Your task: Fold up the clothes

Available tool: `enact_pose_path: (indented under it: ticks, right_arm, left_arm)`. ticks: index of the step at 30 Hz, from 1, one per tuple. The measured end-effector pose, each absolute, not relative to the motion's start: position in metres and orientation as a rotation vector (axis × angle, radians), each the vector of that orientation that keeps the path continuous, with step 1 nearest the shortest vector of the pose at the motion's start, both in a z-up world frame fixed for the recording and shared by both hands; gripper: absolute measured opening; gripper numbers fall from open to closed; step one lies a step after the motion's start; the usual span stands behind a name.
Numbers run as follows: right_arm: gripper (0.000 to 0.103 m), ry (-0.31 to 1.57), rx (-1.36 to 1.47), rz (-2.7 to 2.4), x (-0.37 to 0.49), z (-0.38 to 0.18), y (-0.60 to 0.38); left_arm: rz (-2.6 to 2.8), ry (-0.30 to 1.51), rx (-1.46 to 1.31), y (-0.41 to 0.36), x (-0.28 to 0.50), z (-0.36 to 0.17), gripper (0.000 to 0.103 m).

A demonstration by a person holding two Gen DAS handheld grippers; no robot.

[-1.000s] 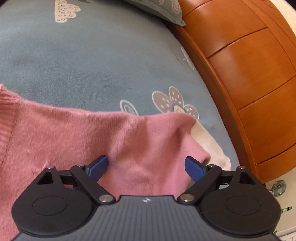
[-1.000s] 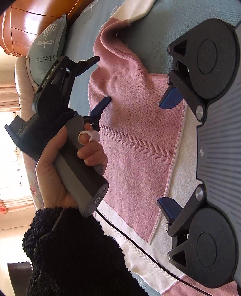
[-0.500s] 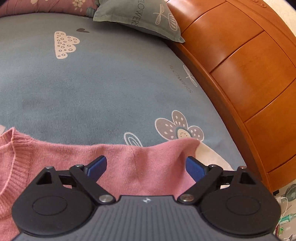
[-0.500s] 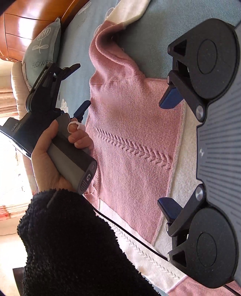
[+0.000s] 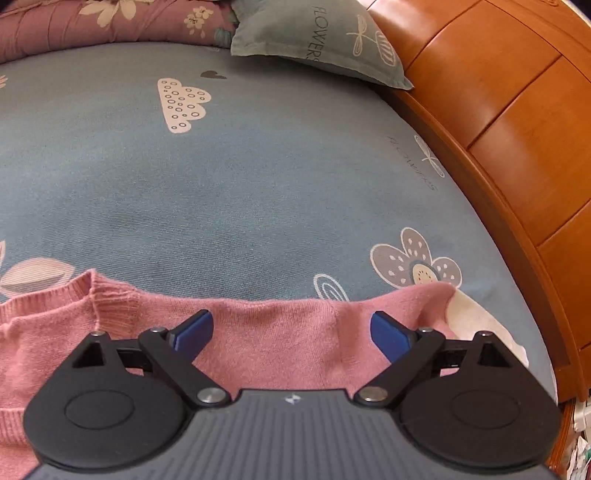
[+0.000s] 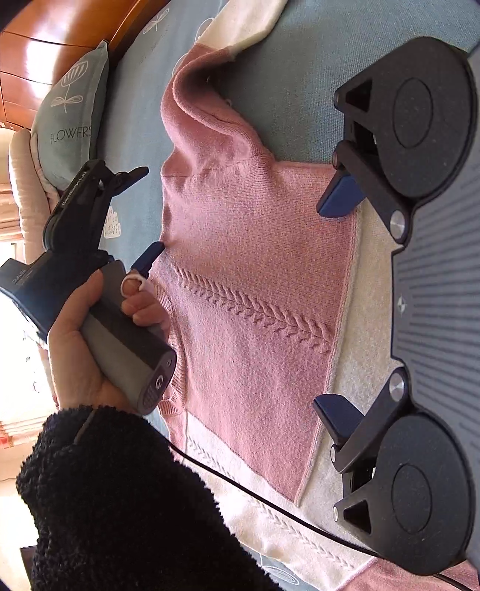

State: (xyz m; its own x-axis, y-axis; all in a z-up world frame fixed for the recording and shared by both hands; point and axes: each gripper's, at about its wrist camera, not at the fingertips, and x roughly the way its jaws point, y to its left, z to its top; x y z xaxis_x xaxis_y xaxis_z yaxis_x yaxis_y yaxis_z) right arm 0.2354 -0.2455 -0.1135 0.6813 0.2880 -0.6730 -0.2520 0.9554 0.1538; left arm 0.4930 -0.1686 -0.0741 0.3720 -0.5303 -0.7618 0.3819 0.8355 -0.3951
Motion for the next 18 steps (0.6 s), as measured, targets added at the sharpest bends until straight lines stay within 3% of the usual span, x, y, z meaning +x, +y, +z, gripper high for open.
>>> enact_pose_path:
  ticks: [5,12,18]
  right_arm:
    - [0.103,0.770,0.049,0.307,0.236,-0.116,-0.243]
    - [0.103,0.779,0.044,0.295,0.239,-0.120,-0.240]
    - [0.103,0.780,0.029,0.288,0.242,-0.125,-0.237]
  left_arm:
    - [-0.553,1.080,-0.182,-0.123,0.455,-0.063,0.092]
    - [-0.447,1.180,-0.251,-0.051,0.413,-0.093,0.092]
    - [-0.354,1.065,-0.235,-0.038,0.433,-0.103,0.092]
